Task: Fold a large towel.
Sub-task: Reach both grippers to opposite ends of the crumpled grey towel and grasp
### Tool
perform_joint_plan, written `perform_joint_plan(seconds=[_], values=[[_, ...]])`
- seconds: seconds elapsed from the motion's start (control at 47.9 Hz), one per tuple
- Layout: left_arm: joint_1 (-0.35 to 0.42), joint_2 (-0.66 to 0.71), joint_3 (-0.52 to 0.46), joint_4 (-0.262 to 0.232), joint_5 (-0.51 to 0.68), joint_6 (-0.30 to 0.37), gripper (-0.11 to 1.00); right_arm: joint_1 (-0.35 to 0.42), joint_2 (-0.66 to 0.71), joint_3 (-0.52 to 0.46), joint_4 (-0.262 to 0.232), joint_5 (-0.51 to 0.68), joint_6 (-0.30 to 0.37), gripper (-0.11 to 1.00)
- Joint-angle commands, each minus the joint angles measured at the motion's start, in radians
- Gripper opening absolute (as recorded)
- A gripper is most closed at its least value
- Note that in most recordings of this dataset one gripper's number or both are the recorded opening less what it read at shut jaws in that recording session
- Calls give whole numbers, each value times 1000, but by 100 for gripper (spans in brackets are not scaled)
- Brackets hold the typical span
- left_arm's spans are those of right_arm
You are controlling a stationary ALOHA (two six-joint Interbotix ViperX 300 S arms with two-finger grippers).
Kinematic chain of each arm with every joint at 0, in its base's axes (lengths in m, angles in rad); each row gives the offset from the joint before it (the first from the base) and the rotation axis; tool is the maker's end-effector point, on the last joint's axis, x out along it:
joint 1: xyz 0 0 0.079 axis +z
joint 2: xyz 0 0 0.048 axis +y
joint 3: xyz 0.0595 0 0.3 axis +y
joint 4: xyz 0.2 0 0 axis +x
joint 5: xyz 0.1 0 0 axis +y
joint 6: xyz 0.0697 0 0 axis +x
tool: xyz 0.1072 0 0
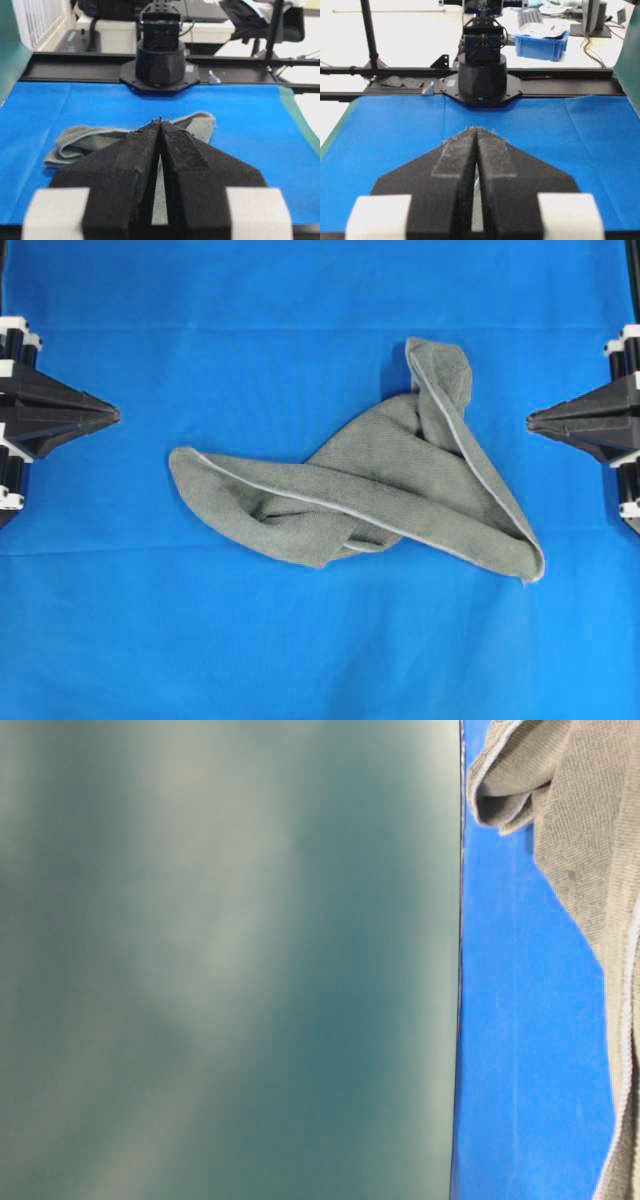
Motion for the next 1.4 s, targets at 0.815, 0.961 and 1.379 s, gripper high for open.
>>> perform_joint_plan(seconds=[0.815,0.961,1.379], values=[[26,503,-72,-28,272,9,69,350,425,-193,20,670,680,19],[78,634,-92,-23,256,17,84,387,592,-249,14,735,772,59],[155,884,-147,-20,202,129,82,387,882,-321,5,756,822,63]])
